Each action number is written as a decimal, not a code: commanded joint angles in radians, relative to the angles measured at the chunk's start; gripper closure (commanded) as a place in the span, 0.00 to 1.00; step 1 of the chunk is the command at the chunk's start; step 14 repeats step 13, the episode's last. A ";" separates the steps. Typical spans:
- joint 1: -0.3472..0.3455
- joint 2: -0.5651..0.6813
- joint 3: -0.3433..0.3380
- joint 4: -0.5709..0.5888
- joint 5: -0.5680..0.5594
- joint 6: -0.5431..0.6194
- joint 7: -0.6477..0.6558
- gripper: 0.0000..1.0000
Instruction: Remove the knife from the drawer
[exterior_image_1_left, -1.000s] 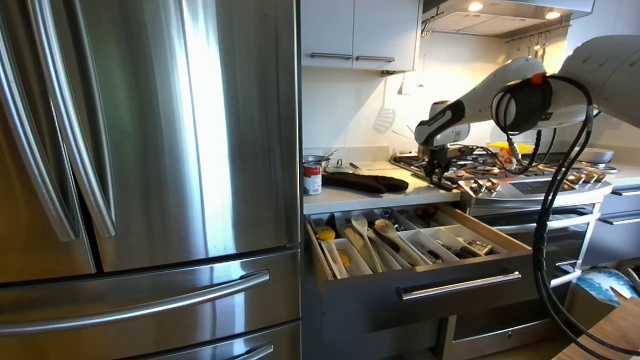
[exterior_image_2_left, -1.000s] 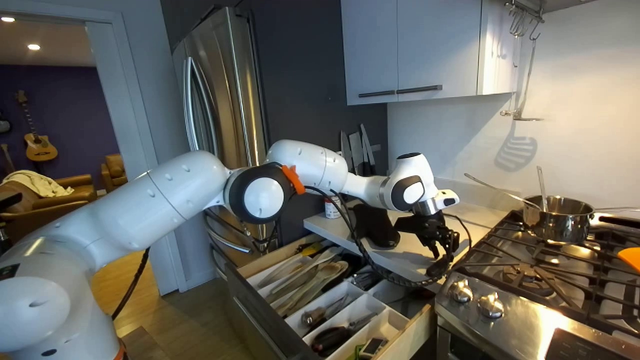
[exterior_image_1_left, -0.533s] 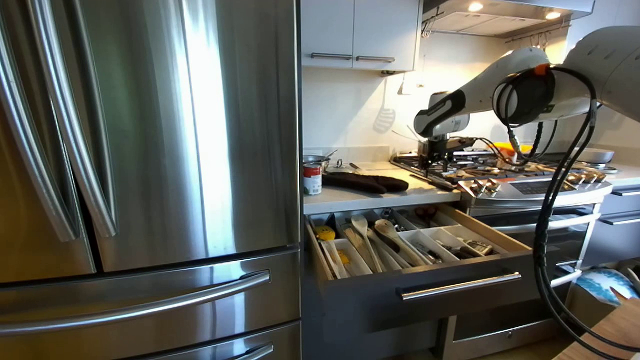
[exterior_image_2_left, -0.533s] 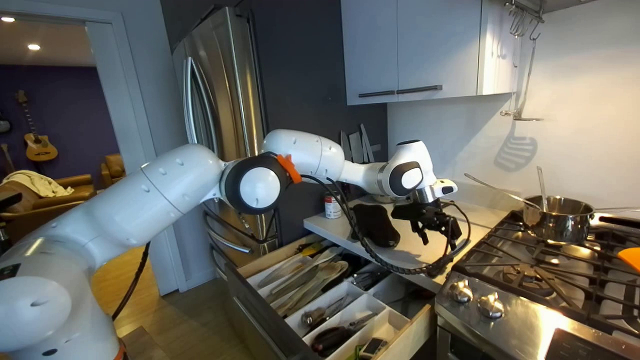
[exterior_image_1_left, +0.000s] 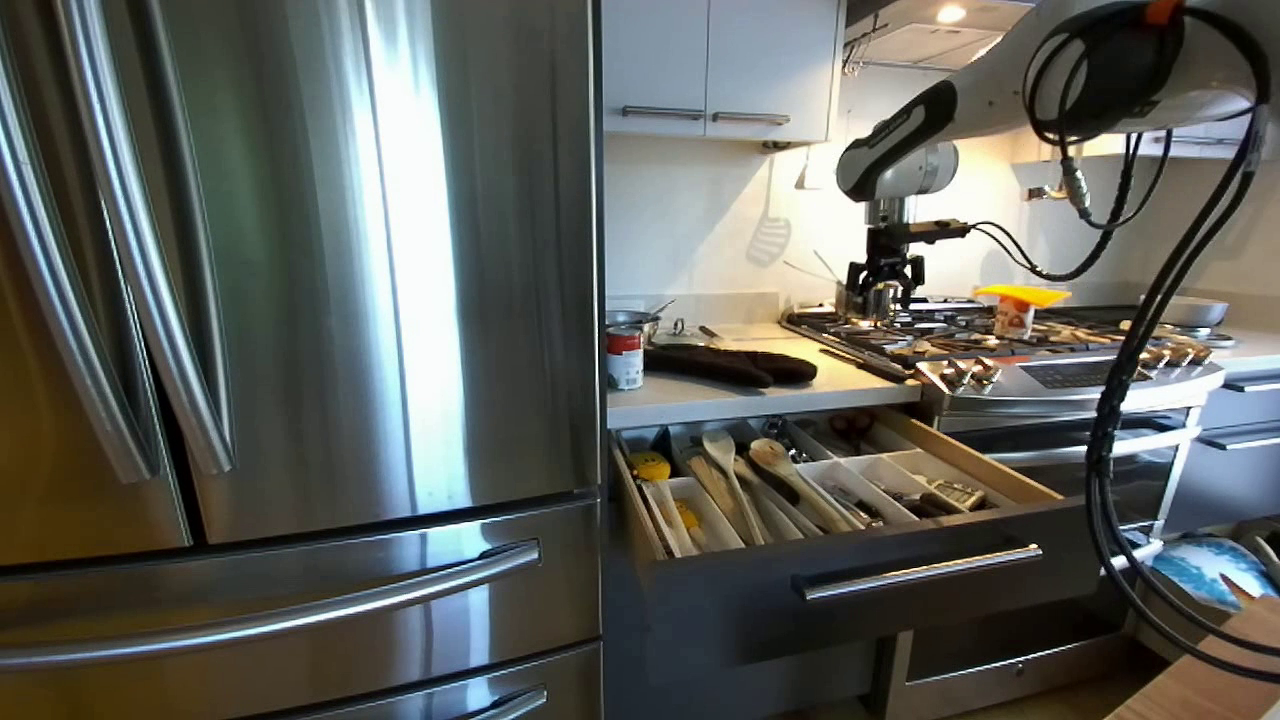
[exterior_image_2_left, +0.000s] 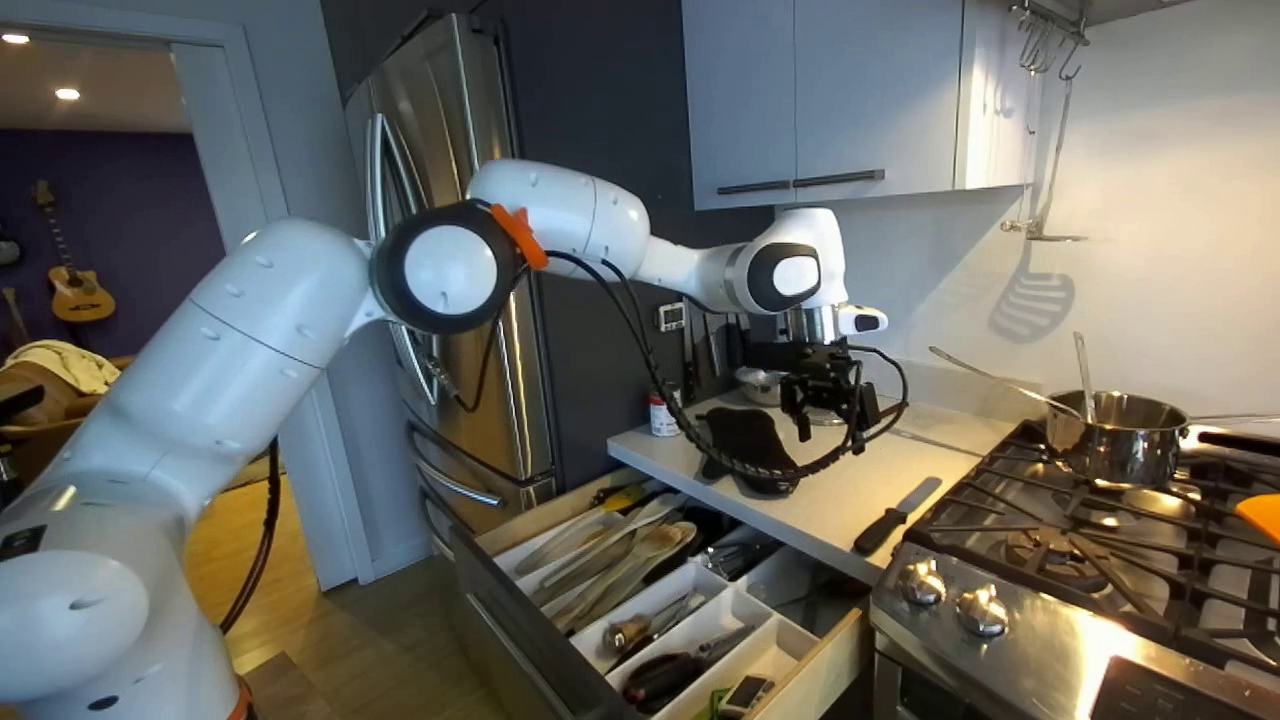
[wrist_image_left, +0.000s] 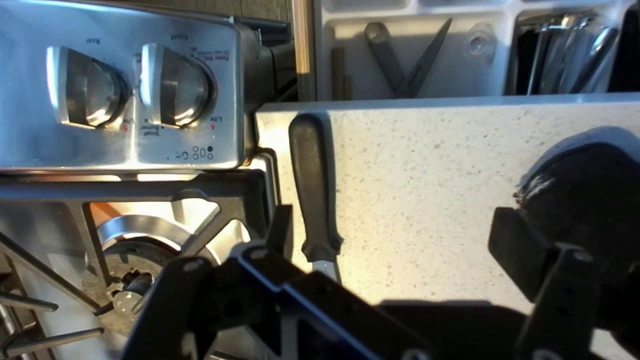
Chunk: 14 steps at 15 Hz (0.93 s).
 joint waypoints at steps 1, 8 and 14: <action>0.009 -0.196 0.016 -0.241 0.024 -0.001 -0.019 0.00; 0.028 -0.472 0.031 -0.557 -0.001 0.003 -0.105 0.00; 0.038 -0.480 0.023 -0.555 0.010 -0.015 -0.136 0.00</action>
